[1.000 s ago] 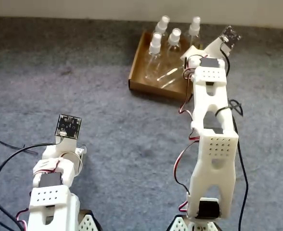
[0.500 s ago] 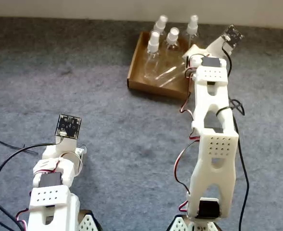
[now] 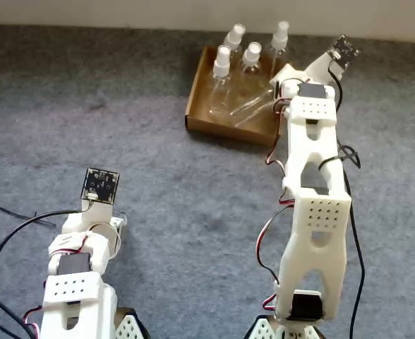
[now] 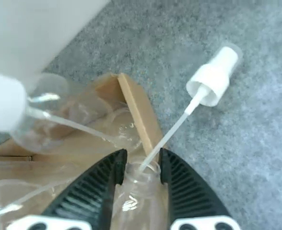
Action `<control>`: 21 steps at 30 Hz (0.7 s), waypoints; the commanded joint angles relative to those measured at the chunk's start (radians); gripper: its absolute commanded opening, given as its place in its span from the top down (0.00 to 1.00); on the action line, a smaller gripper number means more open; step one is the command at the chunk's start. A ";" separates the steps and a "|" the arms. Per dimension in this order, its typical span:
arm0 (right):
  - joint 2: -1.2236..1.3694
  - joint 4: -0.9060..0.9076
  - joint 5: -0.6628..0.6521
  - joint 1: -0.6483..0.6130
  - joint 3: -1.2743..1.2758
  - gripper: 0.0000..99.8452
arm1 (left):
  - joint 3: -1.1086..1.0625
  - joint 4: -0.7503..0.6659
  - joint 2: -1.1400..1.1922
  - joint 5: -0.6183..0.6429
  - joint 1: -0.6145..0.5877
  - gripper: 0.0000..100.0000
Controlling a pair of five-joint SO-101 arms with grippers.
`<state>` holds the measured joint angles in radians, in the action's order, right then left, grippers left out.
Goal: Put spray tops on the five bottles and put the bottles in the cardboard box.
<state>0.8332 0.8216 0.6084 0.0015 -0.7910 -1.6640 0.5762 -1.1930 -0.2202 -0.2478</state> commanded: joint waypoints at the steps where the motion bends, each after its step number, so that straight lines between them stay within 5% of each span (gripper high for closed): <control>1: -0.030 -0.005 -0.071 0.007 -0.108 0.94 | -0.005 -0.014 -0.012 -0.006 -0.013 0.81; 21: -0.027 0.387 -0.370 0.008 -0.550 0.94 | -0.005 -0.014 -0.012 -0.006 -0.013 0.81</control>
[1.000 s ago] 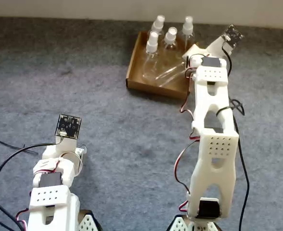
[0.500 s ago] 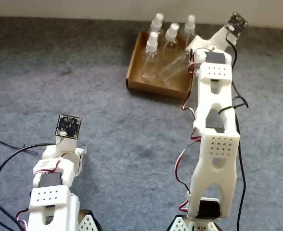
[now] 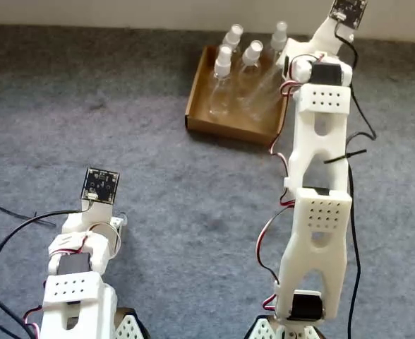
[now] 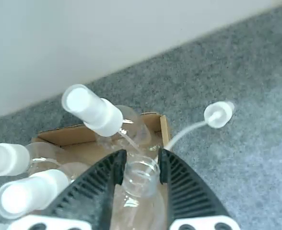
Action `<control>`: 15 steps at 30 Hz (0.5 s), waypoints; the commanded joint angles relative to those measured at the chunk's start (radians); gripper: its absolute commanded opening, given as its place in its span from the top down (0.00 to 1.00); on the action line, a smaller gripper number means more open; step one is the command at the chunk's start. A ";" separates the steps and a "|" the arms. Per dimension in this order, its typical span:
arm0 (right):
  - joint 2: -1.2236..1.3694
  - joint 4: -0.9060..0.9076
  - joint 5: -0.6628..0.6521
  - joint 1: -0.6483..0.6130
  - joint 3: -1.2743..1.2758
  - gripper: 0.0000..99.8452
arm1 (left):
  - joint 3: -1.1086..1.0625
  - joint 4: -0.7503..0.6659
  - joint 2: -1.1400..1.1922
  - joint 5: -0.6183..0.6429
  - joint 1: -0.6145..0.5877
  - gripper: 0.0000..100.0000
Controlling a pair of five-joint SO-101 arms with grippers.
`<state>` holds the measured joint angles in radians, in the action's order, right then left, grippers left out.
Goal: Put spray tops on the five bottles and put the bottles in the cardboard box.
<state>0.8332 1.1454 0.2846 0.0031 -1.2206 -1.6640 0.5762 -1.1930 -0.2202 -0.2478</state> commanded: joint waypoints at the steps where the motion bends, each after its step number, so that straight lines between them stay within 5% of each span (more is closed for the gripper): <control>1: -0.027 0.096 -0.061 0.007 -0.163 0.94 | -0.005 -0.014 -0.012 -0.006 -0.013 0.81; 6: -0.021 0.291 -0.183 0.005 -0.380 0.94 | -0.005 -0.014 -0.012 -0.006 -0.013 0.81; 13: -0.053 0.545 -0.623 0.099 -0.587 0.94 | -0.005 -0.014 -0.012 -0.006 -0.008 0.81; 15: -0.058 0.570 -0.661 0.139 -0.581 0.95 | -0.005 -0.014 -0.012 -0.006 -0.008 0.81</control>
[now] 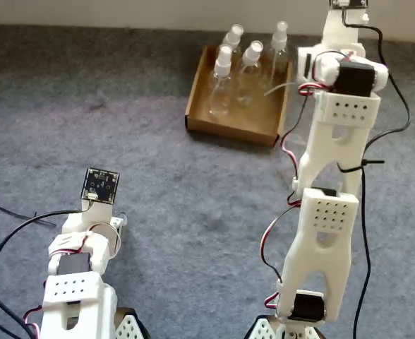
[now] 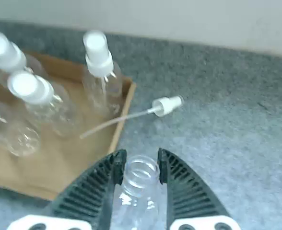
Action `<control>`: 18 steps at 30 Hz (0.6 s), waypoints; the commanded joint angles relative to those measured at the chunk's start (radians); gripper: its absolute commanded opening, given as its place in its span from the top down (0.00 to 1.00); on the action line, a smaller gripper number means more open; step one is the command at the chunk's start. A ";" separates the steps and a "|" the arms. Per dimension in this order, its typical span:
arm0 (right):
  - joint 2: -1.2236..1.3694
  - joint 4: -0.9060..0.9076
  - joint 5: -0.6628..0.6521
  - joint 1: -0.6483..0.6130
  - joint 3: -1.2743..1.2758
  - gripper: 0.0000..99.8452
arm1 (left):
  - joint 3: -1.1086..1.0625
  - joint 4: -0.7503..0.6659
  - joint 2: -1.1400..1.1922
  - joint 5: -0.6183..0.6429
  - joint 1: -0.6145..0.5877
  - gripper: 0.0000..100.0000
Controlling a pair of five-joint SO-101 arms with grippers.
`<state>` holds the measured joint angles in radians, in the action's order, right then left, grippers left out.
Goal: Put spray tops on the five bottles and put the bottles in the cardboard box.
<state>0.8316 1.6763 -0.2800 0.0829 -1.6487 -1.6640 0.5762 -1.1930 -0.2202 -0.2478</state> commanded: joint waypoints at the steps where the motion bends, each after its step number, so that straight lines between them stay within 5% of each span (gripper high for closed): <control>1: -0.065 0.042 -0.097 0.073 -0.154 0.96 | -0.005 -0.014 -0.012 -0.006 -0.008 0.81; 10: -0.323 0.091 -0.124 0.090 -0.145 0.97 | -0.005 -0.014 -0.012 -0.006 -0.008 0.81; 18: -0.440 0.091 -0.173 0.257 0.031 0.97 | -0.005 -0.012 -0.012 -0.006 -0.012 0.81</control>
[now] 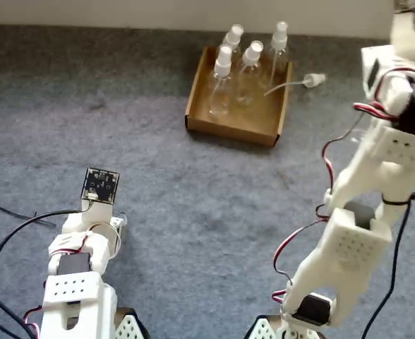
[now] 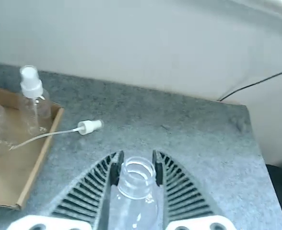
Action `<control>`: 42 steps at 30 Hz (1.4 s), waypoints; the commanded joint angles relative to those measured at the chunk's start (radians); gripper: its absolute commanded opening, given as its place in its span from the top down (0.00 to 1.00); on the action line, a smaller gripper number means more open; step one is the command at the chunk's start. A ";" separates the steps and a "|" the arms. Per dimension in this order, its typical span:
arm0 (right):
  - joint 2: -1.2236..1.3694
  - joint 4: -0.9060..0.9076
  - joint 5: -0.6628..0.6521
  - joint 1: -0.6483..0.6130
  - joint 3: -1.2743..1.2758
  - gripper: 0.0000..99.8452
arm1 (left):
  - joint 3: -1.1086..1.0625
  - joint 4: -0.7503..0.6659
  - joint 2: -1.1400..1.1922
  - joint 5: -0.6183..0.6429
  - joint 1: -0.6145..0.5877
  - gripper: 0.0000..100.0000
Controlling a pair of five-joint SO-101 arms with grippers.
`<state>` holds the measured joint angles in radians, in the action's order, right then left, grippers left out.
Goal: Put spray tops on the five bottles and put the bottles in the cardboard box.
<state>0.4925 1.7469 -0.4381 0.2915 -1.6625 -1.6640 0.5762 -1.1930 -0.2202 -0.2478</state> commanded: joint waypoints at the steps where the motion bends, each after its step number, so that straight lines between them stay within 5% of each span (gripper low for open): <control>1: -0.147 0.021 -0.023 0.056 0.150 0.97 | -0.005 -0.012 -0.012 -0.006 -0.012 0.81; 7: -0.639 -0.004 -0.192 0.059 1.064 0.97 | -0.004 -0.012 -0.012 -0.006 -0.010 0.81; 9: -0.819 -0.153 -0.206 0.015 1.408 0.97 | -0.004 -0.012 -0.012 -0.006 -0.010 0.81; 15: -1.291 -1.274 -0.018 -0.064 2.529 0.97 | -0.004 -0.012 -0.012 -0.006 -0.012 0.81; 18: -1.423 -1.675 -0.012 -0.102 2.982 0.97 | -0.004 -0.012 -0.012 -0.006 -0.012 0.81; 24: -1.497 -1.982 -0.012 -0.110 3.284 0.97 | -0.004 -0.012 -0.012 -0.006 -0.012 0.81; 29: -1.498 -1.980 -0.018 -0.110 3.324 0.96 | -0.004 -0.012 -0.012 -0.006 -0.012 0.81; 36: -1.506 -1.936 -0.018 -0.071 3.361 0.78 | -0.004 -0.014 -0.012 -0.005 -0.010 0.81; 42: -1.506 -1.856 -0.018 -0.074 3.364 0.78 | -0.004 -0.015 -0.012 -0.003 -0.010 0.81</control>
<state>-1.0188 -0.1788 -0.4580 0.1995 1.6655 -1.6640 0.5762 -1.1930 -0.2202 -0.2478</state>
